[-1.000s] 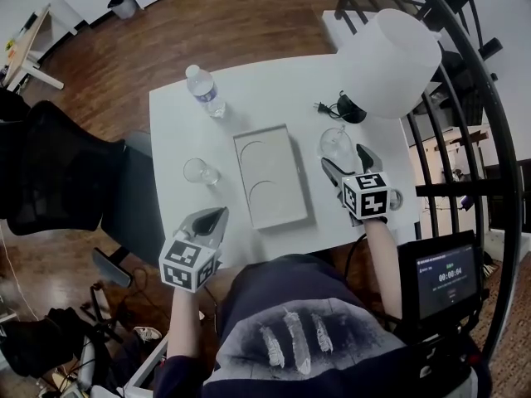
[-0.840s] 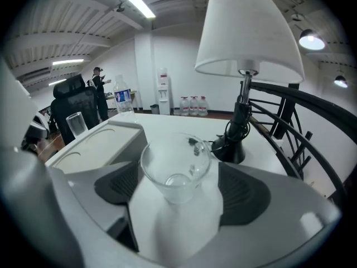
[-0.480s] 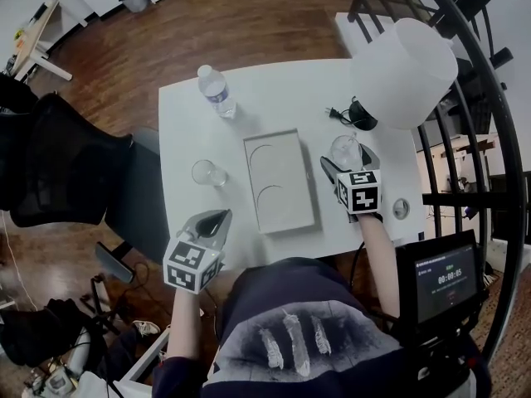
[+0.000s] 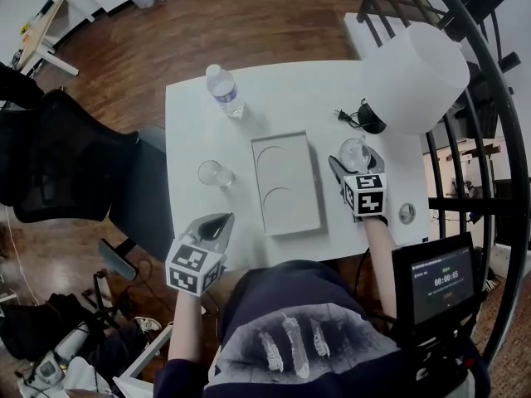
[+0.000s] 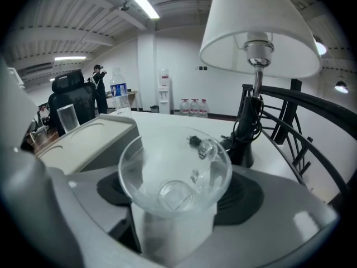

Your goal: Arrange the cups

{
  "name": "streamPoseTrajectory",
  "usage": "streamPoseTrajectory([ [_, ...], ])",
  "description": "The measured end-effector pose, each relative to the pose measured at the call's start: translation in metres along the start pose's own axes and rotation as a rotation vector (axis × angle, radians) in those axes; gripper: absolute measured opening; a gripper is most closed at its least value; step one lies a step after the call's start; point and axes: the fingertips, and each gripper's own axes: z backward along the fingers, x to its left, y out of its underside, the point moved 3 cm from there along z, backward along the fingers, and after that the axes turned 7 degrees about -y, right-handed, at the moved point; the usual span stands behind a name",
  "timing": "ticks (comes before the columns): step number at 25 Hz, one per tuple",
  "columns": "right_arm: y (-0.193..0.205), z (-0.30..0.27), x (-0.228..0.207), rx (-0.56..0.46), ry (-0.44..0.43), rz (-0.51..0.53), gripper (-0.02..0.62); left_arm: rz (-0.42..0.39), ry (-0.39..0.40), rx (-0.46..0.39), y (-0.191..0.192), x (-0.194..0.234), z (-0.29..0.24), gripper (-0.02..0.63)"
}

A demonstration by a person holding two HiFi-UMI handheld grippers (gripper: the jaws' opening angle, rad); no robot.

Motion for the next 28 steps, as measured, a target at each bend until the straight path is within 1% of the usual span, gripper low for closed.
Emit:
streamPoseTrajectory([
  [9, 0.005, 0.013, 0.012, -0.008, -0.011, 0.01, 0.403, 0.002, -0.011, -0.016, 0.006, 0.003, 0.014, 0.015],
  [14, 0.003, 0.016, 0.006, 0.004, -0.007, 0.013, 0.403, 0.002, -0.01, -0.021, 0.002, 0.005, 0.01, 0.015],
  [17, -0.003, 0.019, 0.005, -0.014, -0.007, 0.014, 0.403, 0.0, -0.005, -0.022, 0.002, 0.004, 0.008, 0.015],
  [21, -0.022, 0.023, 0.011, -0.052, -0.033, 0.042, 0.403, -0.001, -0.004, -0.022, 0.004, 0.004, 0.005, 0.015],
  [28, -0.075, 0.039, 0.035, -0.173, -0.136, 0.084, 0.402, 0.011, -0.012, -0.036, 0.007, 0.002, 0.008, 0.015],
])
